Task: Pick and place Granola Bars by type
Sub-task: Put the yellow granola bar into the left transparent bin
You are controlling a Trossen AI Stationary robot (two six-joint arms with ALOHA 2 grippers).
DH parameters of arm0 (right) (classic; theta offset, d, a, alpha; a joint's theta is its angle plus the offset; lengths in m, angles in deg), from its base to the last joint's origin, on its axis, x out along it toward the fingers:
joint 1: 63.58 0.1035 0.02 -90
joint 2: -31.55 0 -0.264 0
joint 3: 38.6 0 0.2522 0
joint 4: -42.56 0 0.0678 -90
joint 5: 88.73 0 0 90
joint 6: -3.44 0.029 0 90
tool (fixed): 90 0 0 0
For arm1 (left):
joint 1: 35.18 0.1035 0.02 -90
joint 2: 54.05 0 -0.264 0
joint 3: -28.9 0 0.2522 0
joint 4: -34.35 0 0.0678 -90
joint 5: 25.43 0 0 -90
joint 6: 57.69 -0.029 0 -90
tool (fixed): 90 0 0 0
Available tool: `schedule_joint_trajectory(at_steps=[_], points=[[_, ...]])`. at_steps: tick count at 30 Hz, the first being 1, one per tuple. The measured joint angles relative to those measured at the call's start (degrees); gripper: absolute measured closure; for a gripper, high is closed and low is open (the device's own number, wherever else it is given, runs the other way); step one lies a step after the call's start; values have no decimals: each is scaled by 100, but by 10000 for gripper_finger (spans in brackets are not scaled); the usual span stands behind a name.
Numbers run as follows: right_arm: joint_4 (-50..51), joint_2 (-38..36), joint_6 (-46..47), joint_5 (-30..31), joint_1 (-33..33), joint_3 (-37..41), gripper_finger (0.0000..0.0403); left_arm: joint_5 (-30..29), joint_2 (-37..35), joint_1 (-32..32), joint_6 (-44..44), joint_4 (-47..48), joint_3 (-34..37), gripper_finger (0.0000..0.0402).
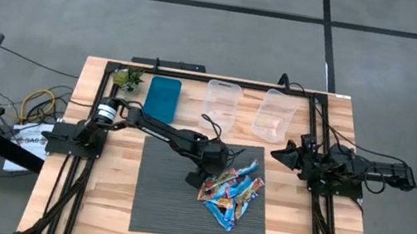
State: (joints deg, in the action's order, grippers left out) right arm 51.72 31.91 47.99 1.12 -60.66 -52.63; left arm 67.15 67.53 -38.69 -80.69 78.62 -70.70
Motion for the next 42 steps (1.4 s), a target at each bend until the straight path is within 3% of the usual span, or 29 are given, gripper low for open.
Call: schedule_joint_trajectory(at_steps=[9, 19, 26, 33, 42], points=[[123, -2, -8, -2, 0, 2, 334, -51, 13, 82, -27, 1575, -923, 290], [289, 0, -16, -6, 1, 1, 334, 355, 35, 118, -267, 2819, -1273, 286], [290, 0, -165, -37, 2, 0, 334, 335, 59, -42, -290, 2610, -1004, 238], [286, 0, -161, -114, 2, 0, 334, -700, 57, -134, 143, 2312, -779, 200], [284, 0, -154, -129, 2, 0, 334, -127, 57, -140, 22, 2223, -779, 195]])
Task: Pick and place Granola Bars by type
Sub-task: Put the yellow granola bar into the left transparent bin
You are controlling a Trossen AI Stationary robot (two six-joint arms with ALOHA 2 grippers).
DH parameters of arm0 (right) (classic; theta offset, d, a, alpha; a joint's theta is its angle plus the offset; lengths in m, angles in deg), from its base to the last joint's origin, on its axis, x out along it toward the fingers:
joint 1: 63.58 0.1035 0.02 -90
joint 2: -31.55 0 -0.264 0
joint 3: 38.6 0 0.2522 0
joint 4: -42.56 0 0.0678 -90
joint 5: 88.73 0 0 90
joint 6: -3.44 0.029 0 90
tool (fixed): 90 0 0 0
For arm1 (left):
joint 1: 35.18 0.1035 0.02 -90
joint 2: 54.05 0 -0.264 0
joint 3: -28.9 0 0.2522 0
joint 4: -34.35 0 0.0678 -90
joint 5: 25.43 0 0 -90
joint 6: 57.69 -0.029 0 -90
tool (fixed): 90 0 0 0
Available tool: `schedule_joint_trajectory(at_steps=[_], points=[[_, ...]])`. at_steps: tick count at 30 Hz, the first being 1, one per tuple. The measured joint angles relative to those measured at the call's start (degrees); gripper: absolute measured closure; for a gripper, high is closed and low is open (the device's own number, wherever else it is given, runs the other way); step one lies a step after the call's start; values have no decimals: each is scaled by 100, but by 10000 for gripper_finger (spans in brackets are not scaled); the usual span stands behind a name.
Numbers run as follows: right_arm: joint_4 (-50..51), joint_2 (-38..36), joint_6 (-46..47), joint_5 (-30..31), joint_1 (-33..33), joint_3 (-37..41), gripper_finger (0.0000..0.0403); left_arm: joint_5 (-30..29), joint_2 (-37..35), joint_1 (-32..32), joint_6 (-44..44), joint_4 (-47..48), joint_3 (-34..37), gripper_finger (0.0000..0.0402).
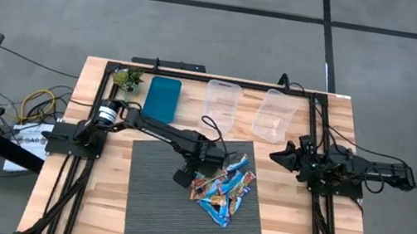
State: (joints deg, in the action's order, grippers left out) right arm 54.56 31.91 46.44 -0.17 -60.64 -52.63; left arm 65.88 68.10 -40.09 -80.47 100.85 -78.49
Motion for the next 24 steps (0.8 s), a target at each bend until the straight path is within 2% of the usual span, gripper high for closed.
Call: schedule_joint_trajectory(at_steps=[6, 14, 20, 24], points=[[-37, 0, 0, 0, 0, 0, 334, -8, 187, -1, -221, -106, 1, 195], [-90, 0, 0, -2, 0, 0, 334, -204, 352, -29, -7, -235, -46, 202], [-85, -7, 3, -4, 0, 0, 334, -342, 332, -84, 199, -237, -39, 254], [-83, -7, 9, -4, 0, 0, 334, -216, 334, -88, 547, -101, -110, 297]])
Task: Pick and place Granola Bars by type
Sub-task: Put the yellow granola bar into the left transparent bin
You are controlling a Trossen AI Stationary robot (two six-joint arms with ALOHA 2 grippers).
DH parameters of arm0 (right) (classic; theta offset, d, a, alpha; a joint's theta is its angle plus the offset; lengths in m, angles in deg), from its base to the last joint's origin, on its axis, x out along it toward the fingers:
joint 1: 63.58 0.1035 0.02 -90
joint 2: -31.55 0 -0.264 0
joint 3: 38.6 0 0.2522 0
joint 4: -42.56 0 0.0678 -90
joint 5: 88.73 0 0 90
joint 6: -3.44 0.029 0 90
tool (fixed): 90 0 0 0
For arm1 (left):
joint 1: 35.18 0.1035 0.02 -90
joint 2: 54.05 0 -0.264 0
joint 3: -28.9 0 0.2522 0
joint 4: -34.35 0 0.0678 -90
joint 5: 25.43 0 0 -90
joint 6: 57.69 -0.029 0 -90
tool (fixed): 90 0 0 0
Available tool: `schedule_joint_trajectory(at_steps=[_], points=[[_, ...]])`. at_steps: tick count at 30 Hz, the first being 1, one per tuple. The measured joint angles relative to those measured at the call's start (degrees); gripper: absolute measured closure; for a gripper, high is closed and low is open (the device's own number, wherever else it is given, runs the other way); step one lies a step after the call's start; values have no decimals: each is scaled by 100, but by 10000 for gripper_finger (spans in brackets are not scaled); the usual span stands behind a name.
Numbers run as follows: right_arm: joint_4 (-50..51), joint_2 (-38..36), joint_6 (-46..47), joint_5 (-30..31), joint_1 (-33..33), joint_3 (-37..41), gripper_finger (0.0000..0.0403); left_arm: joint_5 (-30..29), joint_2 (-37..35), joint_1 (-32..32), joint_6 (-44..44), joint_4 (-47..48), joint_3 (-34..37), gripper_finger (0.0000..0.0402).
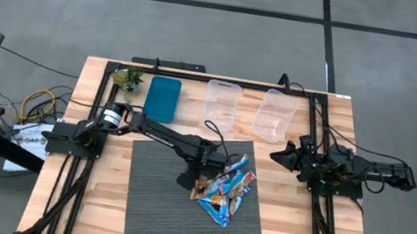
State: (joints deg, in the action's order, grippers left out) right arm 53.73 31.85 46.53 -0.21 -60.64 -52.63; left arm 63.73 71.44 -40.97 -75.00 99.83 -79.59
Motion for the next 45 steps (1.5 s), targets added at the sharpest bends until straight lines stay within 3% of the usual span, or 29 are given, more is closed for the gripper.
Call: schedule_joint_trajectory(at_steps=[5, 12, 23, 28, 38, 45], points=[[0, 0, 40, 0, 0, 0, 334, 270, 35, 82, 614, 243, -278, 326], [0, 0, 916, 0, 0, 0, 334, 369, 40, 356, 1321, 1010, -1003, 331], [48, 1, -285, 32, -7, -337, 334, -88, 24, 1042, 1424, 1836, -2666, 331], [46, 2, -716, 349, -7, -501, 334, -408, 17, 1554, 1494, 2160, -3212, 331], [490, 56, -1363, 1307, -7, -834, 334, -989, 11, 2703, 2313, 1846, -3367, 331], [1353, 526, -1489, 1515, -7, -1331, 334, -625, 16, 2949, 2711, 1288, -3367, 331]])
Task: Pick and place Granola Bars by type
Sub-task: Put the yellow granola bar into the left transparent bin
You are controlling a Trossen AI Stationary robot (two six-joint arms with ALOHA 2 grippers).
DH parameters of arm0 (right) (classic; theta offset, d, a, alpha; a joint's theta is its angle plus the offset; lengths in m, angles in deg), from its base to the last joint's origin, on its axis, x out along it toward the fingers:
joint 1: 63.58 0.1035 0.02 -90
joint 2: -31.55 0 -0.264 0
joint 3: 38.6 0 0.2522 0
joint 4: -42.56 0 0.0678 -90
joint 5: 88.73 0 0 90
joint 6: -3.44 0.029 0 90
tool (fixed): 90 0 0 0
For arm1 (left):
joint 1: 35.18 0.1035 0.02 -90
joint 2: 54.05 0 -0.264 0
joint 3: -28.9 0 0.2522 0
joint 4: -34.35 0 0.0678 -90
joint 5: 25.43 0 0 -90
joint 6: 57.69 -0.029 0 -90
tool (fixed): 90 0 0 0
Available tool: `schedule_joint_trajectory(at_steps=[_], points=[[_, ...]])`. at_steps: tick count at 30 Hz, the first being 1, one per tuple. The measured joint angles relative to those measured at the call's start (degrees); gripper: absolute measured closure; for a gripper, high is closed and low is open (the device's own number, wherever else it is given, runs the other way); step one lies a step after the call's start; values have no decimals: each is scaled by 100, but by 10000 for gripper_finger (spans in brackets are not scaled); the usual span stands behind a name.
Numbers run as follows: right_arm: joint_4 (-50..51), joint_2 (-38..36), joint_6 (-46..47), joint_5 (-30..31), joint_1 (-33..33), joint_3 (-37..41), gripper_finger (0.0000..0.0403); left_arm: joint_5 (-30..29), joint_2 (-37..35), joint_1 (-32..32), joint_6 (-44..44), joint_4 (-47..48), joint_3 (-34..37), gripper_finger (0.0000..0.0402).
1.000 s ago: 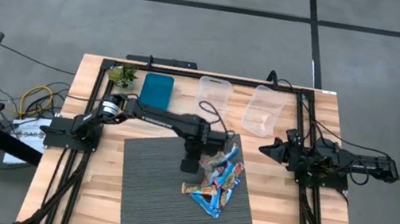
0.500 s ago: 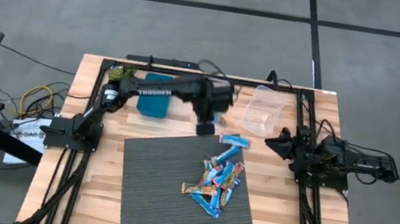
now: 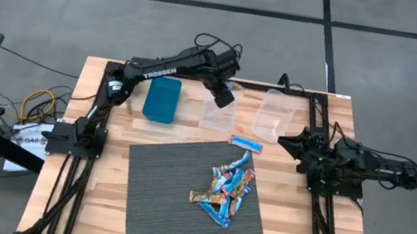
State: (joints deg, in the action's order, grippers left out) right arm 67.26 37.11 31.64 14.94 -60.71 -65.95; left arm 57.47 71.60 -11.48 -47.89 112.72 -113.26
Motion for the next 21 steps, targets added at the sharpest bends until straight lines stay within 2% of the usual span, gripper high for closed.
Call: schedule_joint_trajectory(at_steps=[6, 11, 21], points=[[-2, 482, -184, 22, 0, -266, 334, 78, 7, 0, 476, -202, 31, 331], [-2, 774, -330, 37, 0, -366, 334, 261, 7, 0, 519, -200, 31, 325], [22, 982, -336, 107, 0, -472, 334, 280, 7, -10, 587, -200, 35, 224]])
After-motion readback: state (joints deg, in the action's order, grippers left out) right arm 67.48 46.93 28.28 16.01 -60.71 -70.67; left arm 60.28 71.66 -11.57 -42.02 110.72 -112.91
